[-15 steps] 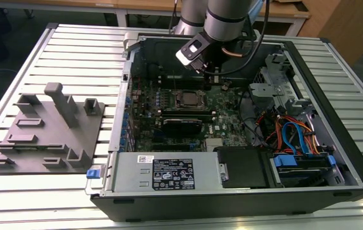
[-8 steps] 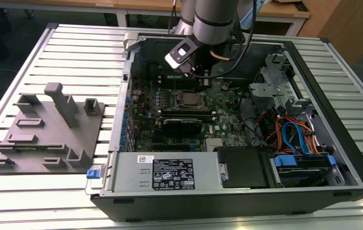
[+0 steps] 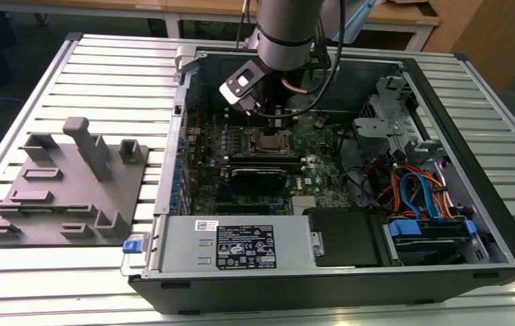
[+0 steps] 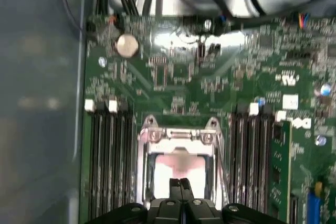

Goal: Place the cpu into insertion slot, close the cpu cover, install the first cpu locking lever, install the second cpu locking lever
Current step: 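Close the cpu cover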

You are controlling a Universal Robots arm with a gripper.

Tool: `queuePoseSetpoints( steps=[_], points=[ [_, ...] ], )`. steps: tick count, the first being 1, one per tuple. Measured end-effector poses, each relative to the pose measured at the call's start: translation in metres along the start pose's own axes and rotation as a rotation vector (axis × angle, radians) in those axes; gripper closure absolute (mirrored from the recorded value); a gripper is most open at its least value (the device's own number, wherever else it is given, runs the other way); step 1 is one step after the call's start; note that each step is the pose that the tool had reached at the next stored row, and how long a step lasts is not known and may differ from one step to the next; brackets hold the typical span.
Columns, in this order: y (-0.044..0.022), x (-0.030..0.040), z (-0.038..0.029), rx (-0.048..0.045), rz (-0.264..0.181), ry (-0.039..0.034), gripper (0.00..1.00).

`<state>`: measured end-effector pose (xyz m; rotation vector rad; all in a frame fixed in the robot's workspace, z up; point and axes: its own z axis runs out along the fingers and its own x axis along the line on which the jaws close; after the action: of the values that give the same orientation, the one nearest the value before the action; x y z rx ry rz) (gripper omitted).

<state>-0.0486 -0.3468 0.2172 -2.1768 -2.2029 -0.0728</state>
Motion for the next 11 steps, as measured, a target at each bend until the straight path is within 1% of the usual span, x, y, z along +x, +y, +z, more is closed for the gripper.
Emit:
queuePoseSetpoints(
  steps=[3,5,11],
  points=[
    [-0.0073,-0.0002,0.0048,0.0000,0.000,-0.0001,0.89],
    [-0.0106,-0.0004,0.0074,0.0000,0.000,0.0001,0.89],
    [-0.0123,-0.0008,0.0140,0.0001,0.000,0.0001,0.89]
  ],
)
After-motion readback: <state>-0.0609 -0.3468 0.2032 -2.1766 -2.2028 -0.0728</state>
